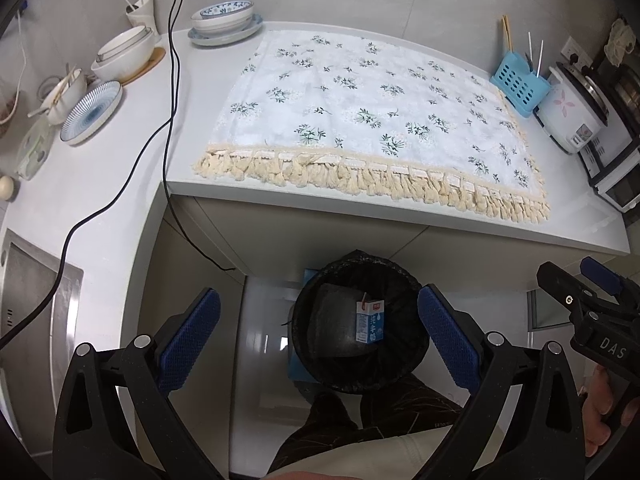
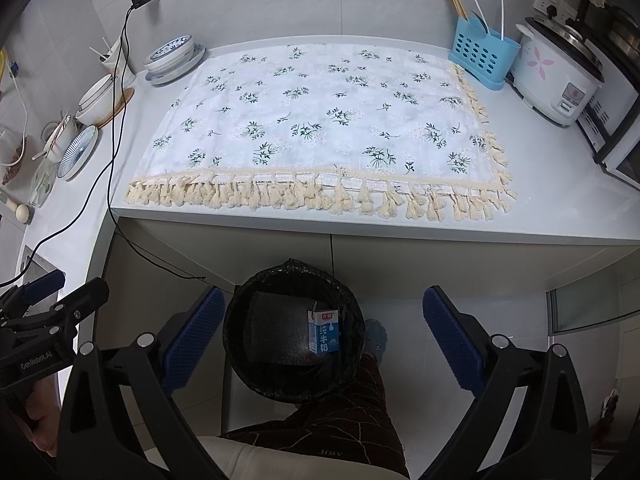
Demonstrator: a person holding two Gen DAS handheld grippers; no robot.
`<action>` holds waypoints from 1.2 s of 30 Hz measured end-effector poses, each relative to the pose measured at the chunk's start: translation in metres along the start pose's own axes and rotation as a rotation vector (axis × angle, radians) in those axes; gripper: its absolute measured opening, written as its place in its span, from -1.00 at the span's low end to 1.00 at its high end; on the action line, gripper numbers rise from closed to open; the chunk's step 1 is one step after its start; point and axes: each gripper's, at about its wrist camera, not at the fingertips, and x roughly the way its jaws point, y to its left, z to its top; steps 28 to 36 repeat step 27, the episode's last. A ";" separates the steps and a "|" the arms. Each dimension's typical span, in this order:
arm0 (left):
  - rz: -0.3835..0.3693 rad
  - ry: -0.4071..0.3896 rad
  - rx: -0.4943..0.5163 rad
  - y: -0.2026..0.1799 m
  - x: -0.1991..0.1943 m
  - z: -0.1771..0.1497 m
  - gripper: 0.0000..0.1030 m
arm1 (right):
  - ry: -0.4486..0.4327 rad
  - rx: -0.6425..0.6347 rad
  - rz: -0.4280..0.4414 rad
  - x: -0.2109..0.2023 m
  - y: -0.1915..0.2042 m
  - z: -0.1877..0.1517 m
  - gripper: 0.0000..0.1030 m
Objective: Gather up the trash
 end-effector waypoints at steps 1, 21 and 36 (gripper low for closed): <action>0.004 -0.001 0.003 0.000 0.000 0.000 0.88 | 0.001 0.000 0.000 0.000 0.000 0.000 0.85; -0.013 0.010 0.006 0.001 0.002 0.002 0.88 | 0.004 -0.007 0.003 0.002 0.009 0.001 0.85; -0.013 -0.001 0.006 0.000 0.000 0.003 0.88 | 0.006 -0.006 0.003 0.002 0.010 0.001 0.85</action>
